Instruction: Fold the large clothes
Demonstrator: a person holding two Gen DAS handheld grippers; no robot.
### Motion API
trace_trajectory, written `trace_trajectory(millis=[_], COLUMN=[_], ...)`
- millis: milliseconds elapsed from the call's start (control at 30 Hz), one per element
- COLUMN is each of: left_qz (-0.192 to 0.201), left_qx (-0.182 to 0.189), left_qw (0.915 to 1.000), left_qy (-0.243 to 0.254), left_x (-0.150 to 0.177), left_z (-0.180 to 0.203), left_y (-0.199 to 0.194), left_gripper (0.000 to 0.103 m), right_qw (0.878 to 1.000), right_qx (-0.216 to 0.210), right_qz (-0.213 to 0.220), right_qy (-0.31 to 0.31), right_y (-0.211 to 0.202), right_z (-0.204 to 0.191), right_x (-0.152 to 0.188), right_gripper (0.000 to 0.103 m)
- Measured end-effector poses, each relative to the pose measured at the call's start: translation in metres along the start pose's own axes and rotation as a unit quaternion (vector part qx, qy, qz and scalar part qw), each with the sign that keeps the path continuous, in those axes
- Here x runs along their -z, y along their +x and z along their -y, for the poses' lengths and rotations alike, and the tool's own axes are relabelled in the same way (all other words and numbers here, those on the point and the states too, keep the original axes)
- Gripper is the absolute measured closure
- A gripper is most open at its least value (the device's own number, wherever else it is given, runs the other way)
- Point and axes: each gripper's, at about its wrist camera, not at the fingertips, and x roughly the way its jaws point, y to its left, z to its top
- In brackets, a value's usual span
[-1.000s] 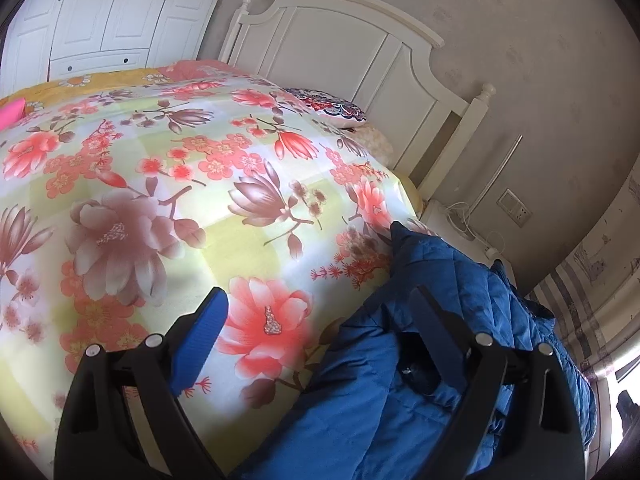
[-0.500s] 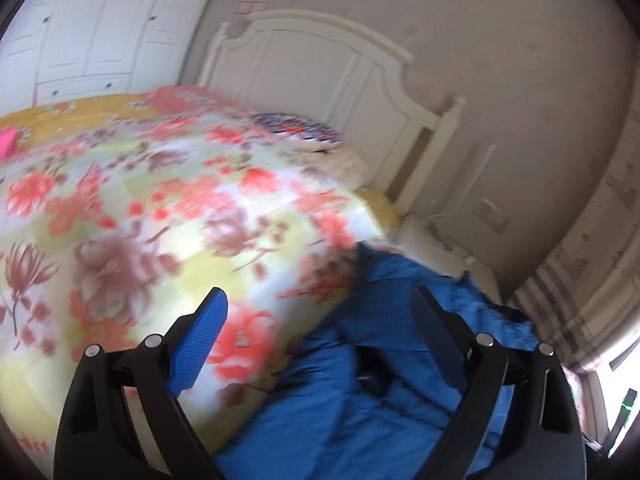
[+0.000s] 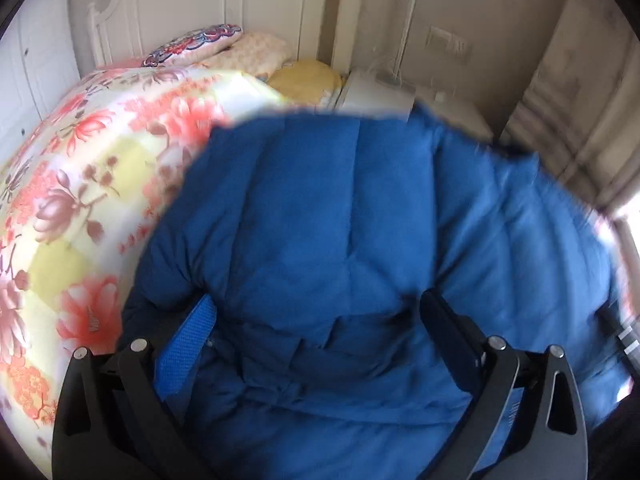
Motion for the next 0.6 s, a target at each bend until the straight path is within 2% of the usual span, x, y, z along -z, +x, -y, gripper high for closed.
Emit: trace_trajectory(millis=[67,100,167,200,300,367,433,533,600], left_qz=[0.047,0.056,0.042,0.02,-0.037,-0.02,-0.027,0.018,0.039], left_qx=[0.003,0.003,0.021,0.017,-0.036,-0.07,-0.082,-0.023,-0.011], left_qw=[0.9989,0.9984,0.9988,0.9996,0.9985,0.9956,0.9944,0.999,0.9974], left_qy=[0.001,0.009,0.016,0.009,0.017,0.059,0.062,0.034,0.059], left_x=[-0.022,-0.032,-0.052,-0.062,-0.07,-0.065,-0.067,-0.072,-0.071], left_z=[0.005,0.01,0.02,0.022,0.027,0.041,0.048,0.058,0.077], left_y=[-0.018,-0.019,-0.006,0.012,0.069,0.077,0.07,0.032,0.02], left_gripper=[0.003,0.003,0.002,0.002,0.002,0.002,0.003,0.005,0.003], right_qw=[1.0,1.0,1.0,1.0,1.0,1.0,1.0,1.0,1.0], right_qx=[0.0,0.001,0.0,0.0,-0.006,-0.007,-0.01,-0.02,-0.023], right_qz=[0.0,0.0,0.0,0.0,0.0,0.0,0.0,0.001,0.002], right_qy=[-0.002,-0.002,-0.002,-0.001,-0.002,-0.002,0.002,0.01,0.013], right_y=[0.0,0.0,0.0,0.001,0.001,0.002,0.002,0.002,0.002], right_z=[-0.001,-0.001,-0.001,-0.001,-0.002,-0.002,0.0,0.004,0.004], right_x=[0.0,0.0,0.0,0.001,0.001,0.001,0.001,0.001,0.001], right_gripper=[0.059,0.059,0.059,0.059,0.059,0.059,0.059,0.059,0.059])
